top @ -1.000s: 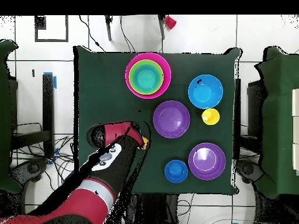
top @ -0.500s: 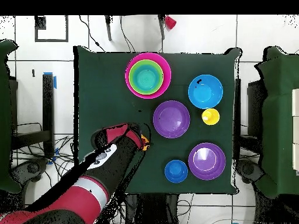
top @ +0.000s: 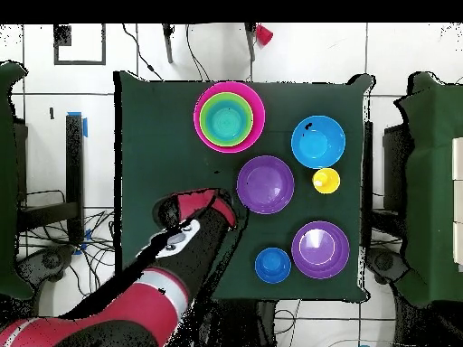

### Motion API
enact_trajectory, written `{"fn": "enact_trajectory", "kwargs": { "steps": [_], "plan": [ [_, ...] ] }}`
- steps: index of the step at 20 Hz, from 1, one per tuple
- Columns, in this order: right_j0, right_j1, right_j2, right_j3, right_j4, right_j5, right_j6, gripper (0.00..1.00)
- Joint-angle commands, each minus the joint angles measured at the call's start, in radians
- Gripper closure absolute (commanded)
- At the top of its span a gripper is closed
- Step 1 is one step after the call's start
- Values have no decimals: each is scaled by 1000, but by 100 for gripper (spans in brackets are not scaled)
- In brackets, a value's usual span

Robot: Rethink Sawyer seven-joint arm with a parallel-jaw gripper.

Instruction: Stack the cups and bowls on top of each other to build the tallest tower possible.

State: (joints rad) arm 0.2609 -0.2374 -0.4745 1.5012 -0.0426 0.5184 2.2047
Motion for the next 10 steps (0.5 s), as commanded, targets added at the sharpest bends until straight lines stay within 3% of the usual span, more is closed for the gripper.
{"fn": "enact_trajectory", "kwargs": {
  "steps": [1, 4, 10],
  "plan": [
    [-191, -71, 283, 80, -75, -257, -81, 0],
    [-259, -84, 366, 114, -112, -331, -85, 0],
    [-329, -118, 428, 137, -180, -272, -115, 0]
  ]
}}
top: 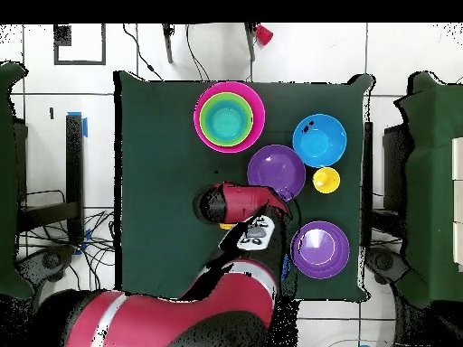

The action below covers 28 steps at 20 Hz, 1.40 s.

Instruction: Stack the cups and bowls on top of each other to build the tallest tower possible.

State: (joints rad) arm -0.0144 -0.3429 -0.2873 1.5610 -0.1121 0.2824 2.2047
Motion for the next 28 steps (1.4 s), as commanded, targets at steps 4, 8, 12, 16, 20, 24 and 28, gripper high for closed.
{"fn": "enact_trajectory", "kwargs": {
  "steps": [4, 8, 12, 16, 20, 24, 28],
  "plan": [
    [-37, -17, 232, 55, -165, 12, -133, 100],
    [-47, -35, 251, 66, -159, 30, -83, 100],
    [-38, -21, 248, 44, -170, 29, -67, 100],
    [-32, -21, 244, 43, -173, 30, -57, 100],
    [-34, -29, 242, 47, -182, 47, -69, 100],
    [-22, -25, 228, 37, -180, 78, -63, 100],
    [-18, -25, 229, 43, -185, 96, -66, 0]
  ]
}}
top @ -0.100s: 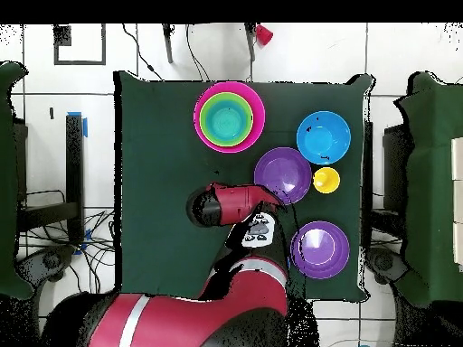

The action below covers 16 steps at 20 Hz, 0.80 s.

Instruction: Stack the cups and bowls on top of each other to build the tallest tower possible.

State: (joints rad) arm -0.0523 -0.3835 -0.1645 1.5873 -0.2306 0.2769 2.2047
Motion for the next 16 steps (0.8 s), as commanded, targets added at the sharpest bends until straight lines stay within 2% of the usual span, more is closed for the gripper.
{"fn": "enact_trajectory", "kwargs": {
  "steps": [1, 9, 12, 16],
  "plan": [
    [19, 16, 107, 18, -68, 103, -69, 0],
    [-8, 17, 126, 26, -63, 109, -64, 0],
    [-63, 29, 189, 24, -41, 157, -101, 0],
    [-69, 10, 193, 30, -49, 193, -110, 0]
  ]
}}
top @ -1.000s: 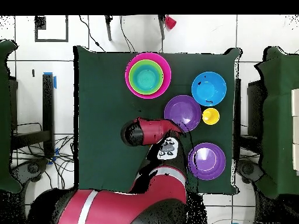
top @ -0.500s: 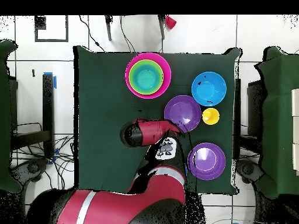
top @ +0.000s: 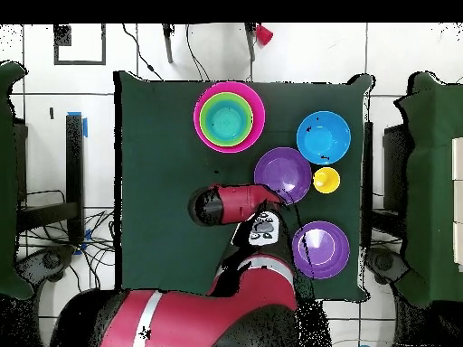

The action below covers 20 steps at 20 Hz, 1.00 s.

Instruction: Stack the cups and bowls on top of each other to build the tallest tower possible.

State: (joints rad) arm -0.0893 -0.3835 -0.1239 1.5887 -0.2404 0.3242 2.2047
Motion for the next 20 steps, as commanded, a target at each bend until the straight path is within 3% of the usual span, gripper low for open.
{"fn": "enact_trajectory", "kwargs": {
  "steps": [1, 13, 20],
  "plan": [
    [-32, 7, 152, 29, -43, 149, -109, 0],
    [2, 7, 128, 41, -74, 127, -80, 0],
    [-18, 10, 136, 40, -75, 148, -94, 0]
  ]
}}
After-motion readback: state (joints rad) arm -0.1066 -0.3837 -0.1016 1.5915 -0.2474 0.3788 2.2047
